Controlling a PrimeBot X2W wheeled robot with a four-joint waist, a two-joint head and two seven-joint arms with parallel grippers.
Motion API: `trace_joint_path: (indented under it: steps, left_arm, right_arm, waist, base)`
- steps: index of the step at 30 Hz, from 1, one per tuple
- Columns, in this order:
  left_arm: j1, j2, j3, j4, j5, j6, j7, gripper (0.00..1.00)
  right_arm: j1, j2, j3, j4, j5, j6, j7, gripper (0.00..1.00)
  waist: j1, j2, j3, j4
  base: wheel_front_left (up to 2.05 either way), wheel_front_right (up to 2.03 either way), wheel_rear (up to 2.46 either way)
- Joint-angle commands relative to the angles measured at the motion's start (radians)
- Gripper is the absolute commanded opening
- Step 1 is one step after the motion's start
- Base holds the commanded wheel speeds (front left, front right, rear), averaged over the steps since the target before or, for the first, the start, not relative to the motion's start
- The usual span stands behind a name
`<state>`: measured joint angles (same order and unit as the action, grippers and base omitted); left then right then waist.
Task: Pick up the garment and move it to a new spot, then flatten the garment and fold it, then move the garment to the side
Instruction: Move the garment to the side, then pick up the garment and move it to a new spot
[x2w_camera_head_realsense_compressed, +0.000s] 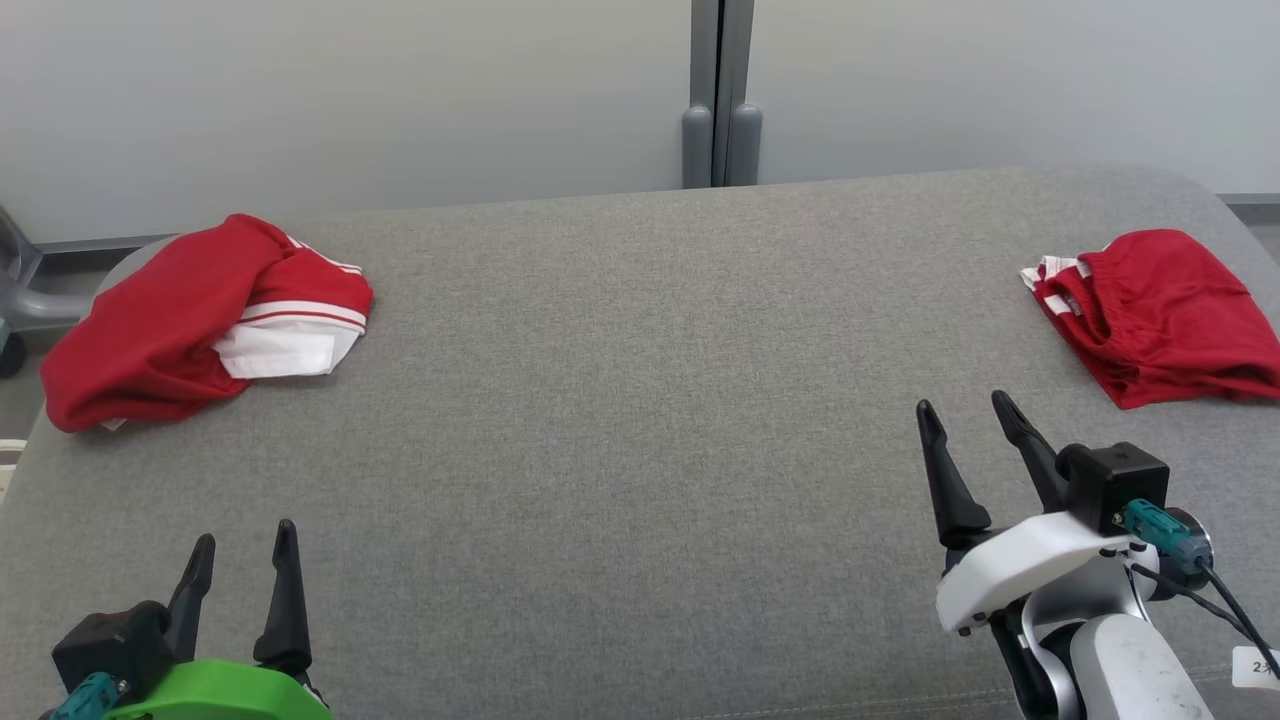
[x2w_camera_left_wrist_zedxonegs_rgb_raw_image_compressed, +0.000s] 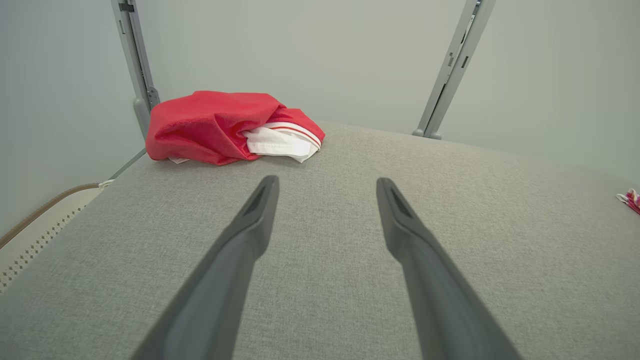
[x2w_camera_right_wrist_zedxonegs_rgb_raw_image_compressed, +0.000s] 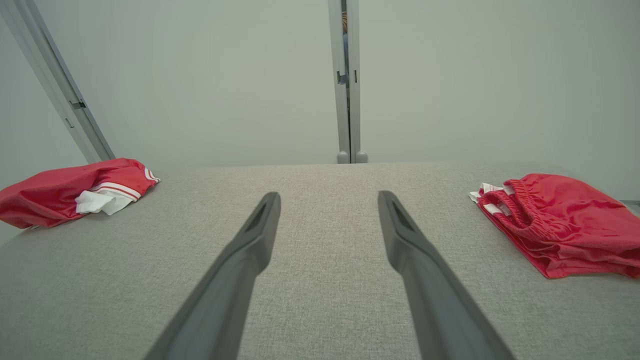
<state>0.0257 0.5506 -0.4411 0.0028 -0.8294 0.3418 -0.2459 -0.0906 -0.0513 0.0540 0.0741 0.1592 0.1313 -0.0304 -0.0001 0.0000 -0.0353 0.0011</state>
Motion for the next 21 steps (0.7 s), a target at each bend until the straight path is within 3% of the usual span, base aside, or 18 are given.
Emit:
trace_joint_path:
  steps: [1, 15, 21]
  left_arm:
    - [0.005, 0.006, -0.001, 0.004, -0.005, -0.007, 0.002, 1.0]
    - [-0.026, -0.002, -0.018, 0.02, 0.004, -0.012, 0.005, 1.0]
    - [-0.039, 0.006, -0.022, 0.016, 0.014, -0.006, 0.011, 1.0]
  right_arm:
    - [0.01, 0.0, 0.003, -0.008, 0.006, -0.001, 0.002, 1.0]
    - [0.022, 0.0, 0.002, -0.025, 0.024, -0.001, 0.009, 1.0]
    - [0.026, 0.0, -0.004, -0.03, 0.028, -0.001, 0.002, 1.0]
  waist:
    - [0.0001, 0.0, 0.0, -0.001]
    - [0.0001, 0.0, 0.005, 0.005]
    - [0.0001, 0.0, 0.006, 0.042]
  base:
    - [0.0, 0.0, 0.0]
    - [0.0, 0.0, 0.0]
    - [0.0, 0.0, 0.0]
